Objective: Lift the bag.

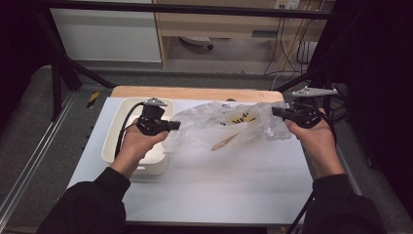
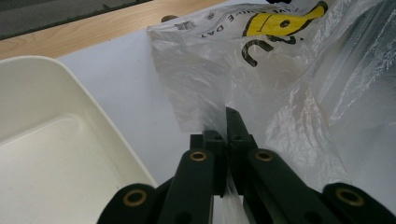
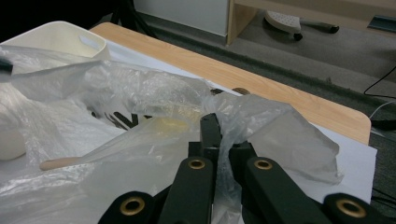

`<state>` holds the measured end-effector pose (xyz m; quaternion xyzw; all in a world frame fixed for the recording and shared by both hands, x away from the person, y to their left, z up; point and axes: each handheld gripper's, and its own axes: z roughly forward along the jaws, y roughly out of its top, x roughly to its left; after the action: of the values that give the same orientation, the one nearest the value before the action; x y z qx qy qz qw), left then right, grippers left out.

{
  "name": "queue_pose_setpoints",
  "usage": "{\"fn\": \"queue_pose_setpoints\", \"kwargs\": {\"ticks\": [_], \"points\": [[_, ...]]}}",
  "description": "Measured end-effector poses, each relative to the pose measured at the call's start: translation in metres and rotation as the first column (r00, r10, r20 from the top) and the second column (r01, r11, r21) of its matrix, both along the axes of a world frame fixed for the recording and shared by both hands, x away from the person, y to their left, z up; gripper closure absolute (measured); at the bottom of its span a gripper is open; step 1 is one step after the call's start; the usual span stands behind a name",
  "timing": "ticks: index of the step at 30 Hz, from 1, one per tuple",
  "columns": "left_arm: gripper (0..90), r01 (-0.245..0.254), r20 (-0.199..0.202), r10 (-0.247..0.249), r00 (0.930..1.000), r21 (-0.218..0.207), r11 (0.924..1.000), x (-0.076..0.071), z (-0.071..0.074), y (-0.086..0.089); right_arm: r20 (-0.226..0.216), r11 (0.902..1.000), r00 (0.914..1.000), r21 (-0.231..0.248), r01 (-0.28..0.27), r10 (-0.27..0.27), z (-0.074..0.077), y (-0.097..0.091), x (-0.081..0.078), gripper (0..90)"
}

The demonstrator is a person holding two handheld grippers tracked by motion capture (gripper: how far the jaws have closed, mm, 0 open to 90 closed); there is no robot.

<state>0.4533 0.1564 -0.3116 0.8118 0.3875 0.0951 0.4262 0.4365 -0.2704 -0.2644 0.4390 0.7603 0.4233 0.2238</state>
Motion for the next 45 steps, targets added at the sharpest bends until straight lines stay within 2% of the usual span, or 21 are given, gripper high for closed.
{"fn": "queue_pose_setpoints", "kwargs": {"ticks": [16,17,23,31,39,45], "points": [[90.0,-0.032,-0.024,0.031,0.9992,-0.040,0.9987,0.011,0.010,0.018,0.013,0.9993,0.9993,0.019,0.033,-0.034,0.017,-0.009,0.012,90.0],[90.0,-0.034,-0.033,0.032,0.9989,-0.048,0.9983,0.011,0.012,0.018,0.015,0.9992,0.9993,0.018,0.034,-0.035,0.018,-0.009,0.013,90.0],[90.0,-0.041,-0.006,0.041,0.9991,-0.046,0.9981,0.015,0.026,0.021,0.016,0.9988,0.9988,0.017,0.046,-0.046,0.022,-0.007,0.019,90.0],[90.0,-0.069,-0.012,0.069,0.9976,-0.064,0.9956,0.026,0.044,0.026,0.009,0.9988,0.9988,0.012,0.048,-0.048,0.027,-0.004,0.030,90.0],[90.0,-0.099,-0.003,0.099,0.9951,-0.039,0.9943,0.036,0.058,0.030,0.005,0.9987,0.9988,0.017,0.048,-0.048,0.033,0.002,0.038,90.0],[90.0,-0.126,-0.001,0.126,0.9920,-0.032,0.9915,0.046,0.065,0.032,0.014,0.9991,0.9990,0.008,0.042,-0.042,0.044,0.007,0.041,90.0]]}}
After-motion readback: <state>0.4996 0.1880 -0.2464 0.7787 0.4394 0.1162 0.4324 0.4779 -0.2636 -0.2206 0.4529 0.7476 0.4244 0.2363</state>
